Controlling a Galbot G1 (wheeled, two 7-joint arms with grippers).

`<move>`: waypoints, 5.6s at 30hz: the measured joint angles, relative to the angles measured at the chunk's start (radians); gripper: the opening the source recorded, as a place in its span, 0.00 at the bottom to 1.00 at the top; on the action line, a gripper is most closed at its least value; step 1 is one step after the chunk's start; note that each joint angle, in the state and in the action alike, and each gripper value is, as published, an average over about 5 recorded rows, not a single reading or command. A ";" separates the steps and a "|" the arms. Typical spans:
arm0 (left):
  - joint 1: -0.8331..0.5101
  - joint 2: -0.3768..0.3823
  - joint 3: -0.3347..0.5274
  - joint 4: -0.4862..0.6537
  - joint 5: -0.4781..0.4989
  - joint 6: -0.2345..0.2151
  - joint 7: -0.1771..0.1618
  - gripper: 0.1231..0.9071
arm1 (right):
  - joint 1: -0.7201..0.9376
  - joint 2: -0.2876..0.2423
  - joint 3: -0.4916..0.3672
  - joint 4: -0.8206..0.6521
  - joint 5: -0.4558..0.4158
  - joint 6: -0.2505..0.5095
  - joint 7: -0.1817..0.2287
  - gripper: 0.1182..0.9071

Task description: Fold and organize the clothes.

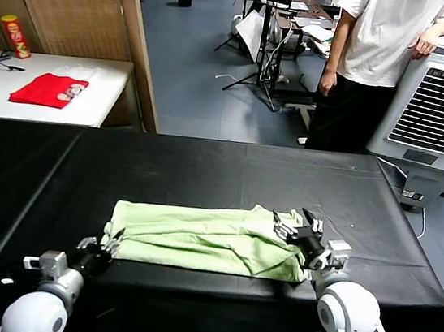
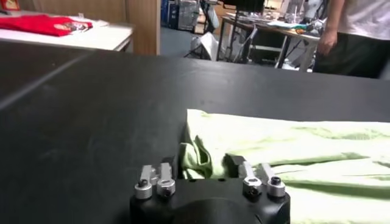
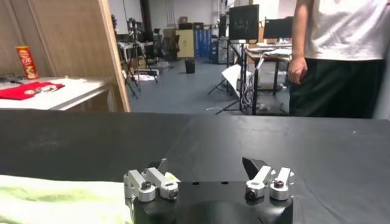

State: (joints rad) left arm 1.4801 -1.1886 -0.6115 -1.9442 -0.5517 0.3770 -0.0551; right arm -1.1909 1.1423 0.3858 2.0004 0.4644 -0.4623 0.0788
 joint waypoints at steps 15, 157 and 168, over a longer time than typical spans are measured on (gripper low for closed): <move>0.015 0.096 -0.072 0.005 0.152 0.008 -0.008 0.05 | -0.024 0.014 0.032 0.036 0.000 -0.005 0.013 0.86; 0.010 0.331 -0.259 -0.038 0.134 0.009 -0.062 0.03 | -0.055 0.094 -0.117 0.013 -0.234 0.142 0.001 0.86; -0.043 0.255 -0.093 -0.268 -0.034 0.126 -0.209 0.03 | -0.081 0.105 -0.098 0.020 -0.267 0.140 -0.015 0.86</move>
State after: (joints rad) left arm 1.4375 -0.9340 -0.7042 -2.2126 -0.5853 0.5033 -0.2638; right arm -1.2718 1.2476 0.2878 2.0205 0.1972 -0.3221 0.0635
